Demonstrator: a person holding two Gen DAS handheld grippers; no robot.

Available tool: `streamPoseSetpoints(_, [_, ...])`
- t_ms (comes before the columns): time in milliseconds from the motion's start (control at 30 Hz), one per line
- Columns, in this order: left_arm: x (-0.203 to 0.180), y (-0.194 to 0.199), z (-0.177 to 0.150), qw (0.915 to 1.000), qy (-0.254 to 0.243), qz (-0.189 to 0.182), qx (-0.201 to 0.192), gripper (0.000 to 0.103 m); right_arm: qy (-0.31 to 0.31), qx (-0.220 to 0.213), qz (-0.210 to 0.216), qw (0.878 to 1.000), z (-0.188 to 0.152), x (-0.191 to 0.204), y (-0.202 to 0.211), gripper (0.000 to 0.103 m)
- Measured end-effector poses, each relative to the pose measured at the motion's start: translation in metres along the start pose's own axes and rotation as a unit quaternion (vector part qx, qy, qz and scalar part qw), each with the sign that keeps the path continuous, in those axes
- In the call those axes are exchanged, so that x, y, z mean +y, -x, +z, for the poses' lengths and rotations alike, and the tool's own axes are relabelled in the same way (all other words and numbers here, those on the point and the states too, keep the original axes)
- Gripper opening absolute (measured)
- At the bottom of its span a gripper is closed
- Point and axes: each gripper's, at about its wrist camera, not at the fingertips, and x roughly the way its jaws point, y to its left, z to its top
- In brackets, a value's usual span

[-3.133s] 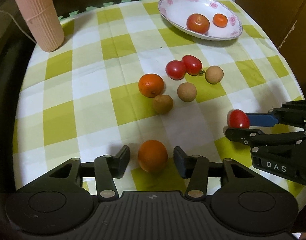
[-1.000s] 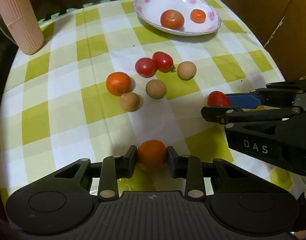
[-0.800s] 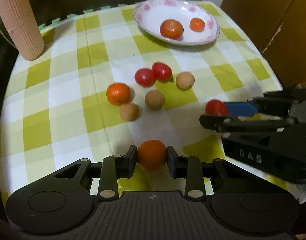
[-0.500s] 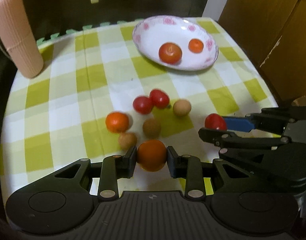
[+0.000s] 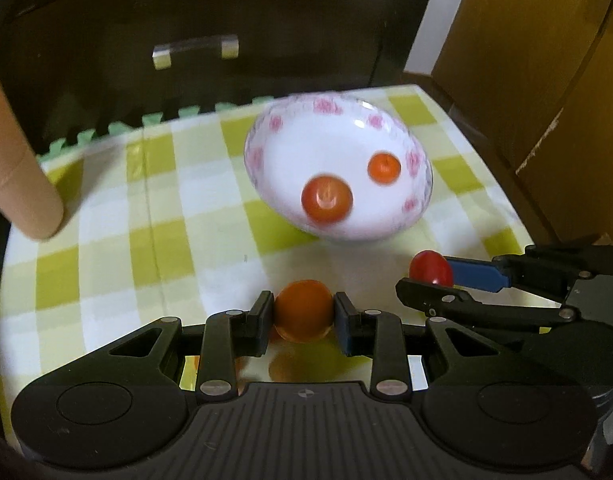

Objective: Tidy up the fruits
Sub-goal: 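Carry the tangerine and red tomato in both grippers over the bowl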

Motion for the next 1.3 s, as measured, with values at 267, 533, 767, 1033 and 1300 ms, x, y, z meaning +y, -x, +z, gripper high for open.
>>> streamPoseSetpoints(267, [-0.005, -0.022, 0.042, 0.9998, -0.012, 0.006, -0.014, 0.039, -0.016, -0.008, -0.008, 1.0, 0.036, -0.025, -0.021, 0.03])
streamPoseSetpoints(533, [-0.003, -0.052, 0.073, 0.9996, -0.011, 0.016, -0.019, 0.039, -0.031, -0.012, -0.018, 0.999, 0.063, -0.046, -0.047, 0.03])
streamPoseSetpoints(767, [0.004, -0.07, 0.084, 0.9997, -0.003, 0.018, -0.013, 0.039, -0.026, -0.009, -0.026, 0.999, 0.07, -0.05, -0.065, 0.03])
streamPoseSetpoints(1033, [0.01, -0.078, 0.089, 0.9996, 0.009, 0.024, -0.01, 0.039, -0.022, -0.016, -0.031, 0.999, 0.078, -0.048, -0.072, 0.031])
streamPoseSetpoints(1300, [0.012, -0.077, 0.089, 0.9994, 0.016, 0.027, -0.016, 0.047, -0.027, -0.021, -0.032, 0.999, 0.081, -0.05, -0.071, 0.031])
